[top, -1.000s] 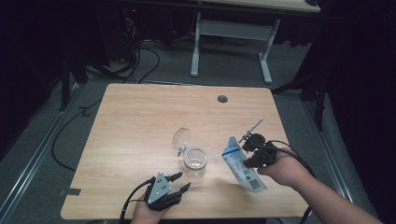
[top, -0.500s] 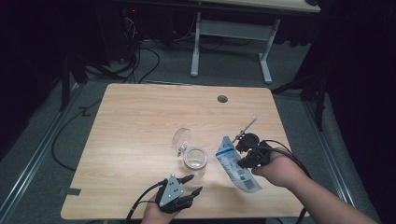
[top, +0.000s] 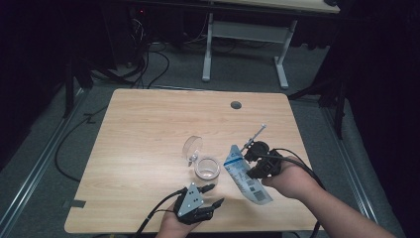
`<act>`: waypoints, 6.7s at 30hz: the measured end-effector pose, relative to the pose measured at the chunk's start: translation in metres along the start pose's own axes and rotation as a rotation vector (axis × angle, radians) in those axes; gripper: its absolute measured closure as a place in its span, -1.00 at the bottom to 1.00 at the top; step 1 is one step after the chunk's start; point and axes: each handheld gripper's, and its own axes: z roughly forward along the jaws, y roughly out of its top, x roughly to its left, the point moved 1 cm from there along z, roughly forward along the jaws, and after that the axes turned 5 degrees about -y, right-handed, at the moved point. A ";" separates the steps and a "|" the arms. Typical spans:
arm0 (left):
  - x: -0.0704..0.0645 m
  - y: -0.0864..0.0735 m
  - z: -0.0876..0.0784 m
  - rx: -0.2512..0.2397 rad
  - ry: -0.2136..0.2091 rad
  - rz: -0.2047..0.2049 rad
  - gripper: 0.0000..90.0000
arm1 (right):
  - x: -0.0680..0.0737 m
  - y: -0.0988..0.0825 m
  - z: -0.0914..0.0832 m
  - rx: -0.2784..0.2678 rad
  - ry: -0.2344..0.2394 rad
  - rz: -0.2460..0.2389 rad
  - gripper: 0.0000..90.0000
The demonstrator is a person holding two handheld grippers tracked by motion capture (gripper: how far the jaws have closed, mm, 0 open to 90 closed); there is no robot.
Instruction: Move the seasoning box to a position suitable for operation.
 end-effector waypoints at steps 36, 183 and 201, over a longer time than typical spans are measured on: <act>-0.023 0.000 0.043 0.041 -0.042 0.036 -0.20 | 0.029 0.020 -0.014 -0.026 0.014 -0.044 1.00; -0.032 0.027 0.047 -0.008 -0.004 -0.022 0.32 | 0.027 0.052 -0.016 -0.128 -0.024 -0.086 1.00; -0.031 0.027 0.047 -0.009 0.000 -0.021 0.33 | 0.030 0.054 -0.015 -0.128 -0.022 -0.097 1.00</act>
